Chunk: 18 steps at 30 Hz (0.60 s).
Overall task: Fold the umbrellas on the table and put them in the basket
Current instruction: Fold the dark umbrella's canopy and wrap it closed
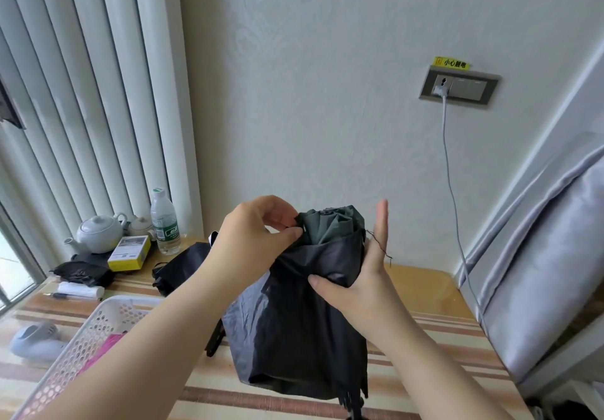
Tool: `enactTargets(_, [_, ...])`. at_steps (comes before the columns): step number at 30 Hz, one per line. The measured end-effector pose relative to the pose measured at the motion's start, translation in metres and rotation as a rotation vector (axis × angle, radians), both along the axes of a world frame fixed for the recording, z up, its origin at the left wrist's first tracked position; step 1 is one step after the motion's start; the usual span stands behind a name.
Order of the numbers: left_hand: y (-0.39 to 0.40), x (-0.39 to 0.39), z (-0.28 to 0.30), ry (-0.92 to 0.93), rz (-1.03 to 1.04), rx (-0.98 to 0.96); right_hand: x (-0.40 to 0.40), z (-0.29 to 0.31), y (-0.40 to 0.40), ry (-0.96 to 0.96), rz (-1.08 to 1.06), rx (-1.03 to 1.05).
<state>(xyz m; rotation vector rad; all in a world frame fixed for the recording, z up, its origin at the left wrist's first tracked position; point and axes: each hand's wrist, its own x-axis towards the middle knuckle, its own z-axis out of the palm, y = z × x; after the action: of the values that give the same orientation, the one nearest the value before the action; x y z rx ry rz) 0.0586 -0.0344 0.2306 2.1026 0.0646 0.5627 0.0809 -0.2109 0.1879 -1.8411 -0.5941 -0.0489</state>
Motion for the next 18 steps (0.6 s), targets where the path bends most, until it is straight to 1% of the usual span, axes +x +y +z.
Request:
enactTargets(3, [0.001,0.0,0.0,0.013,0.016,0.055,-0.003,0.005,0.002,-0.04,0.055,-0.051])
enactTargets(6, [0.004,-0.003,0.0,0.079,-0.038,0.103,-0.004,0.002,0.0,-0.028,0.085,-0.068])
enactTargets(10, [0.007,-0.006,-0.001,0.115,-0.087,0.065,-0.005,-0.003,-0.002,-0.045,0.067,-0.088])
enactTargets(13, [0.004,-0.011,0.001,0.079,-0.093,0.024,-0.004,-0.006,-0.003,-0.023,0.053,-0.092])
enactTargets(18, [-0.003,-0.022,0.011,0.007,-0.18,-0.074,-0.001,-0.005,0.0,0.001,0.057,-0.107])
